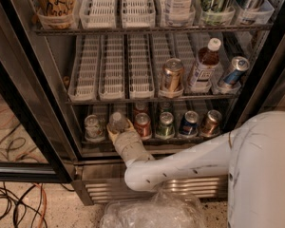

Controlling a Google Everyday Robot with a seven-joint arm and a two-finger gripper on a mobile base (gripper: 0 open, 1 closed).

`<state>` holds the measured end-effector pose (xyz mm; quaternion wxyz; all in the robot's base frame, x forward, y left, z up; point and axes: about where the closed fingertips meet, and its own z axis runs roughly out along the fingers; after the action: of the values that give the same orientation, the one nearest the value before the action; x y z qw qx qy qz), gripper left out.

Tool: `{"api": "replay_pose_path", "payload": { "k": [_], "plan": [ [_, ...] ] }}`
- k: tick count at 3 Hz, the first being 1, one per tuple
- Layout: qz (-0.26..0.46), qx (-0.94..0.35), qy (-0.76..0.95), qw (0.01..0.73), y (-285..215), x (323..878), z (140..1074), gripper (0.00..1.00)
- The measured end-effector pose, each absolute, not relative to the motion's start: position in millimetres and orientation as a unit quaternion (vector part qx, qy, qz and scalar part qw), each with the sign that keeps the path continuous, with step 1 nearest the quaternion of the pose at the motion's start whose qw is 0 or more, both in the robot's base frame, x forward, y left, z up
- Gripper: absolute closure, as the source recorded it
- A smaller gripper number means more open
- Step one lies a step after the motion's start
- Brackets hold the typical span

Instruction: Pick water bottle from bottom shelf of fridge

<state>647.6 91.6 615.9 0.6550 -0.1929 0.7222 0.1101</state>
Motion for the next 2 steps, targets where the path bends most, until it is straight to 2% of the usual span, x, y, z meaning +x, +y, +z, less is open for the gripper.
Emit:
{"api": "replay_pose_path", "payload": {
  "k": [2],
  "plan": [
    [0.111, -0.194, 0.712, 0.665, 91.5, 644.6, 620.2, 1.00]
  ]
}}
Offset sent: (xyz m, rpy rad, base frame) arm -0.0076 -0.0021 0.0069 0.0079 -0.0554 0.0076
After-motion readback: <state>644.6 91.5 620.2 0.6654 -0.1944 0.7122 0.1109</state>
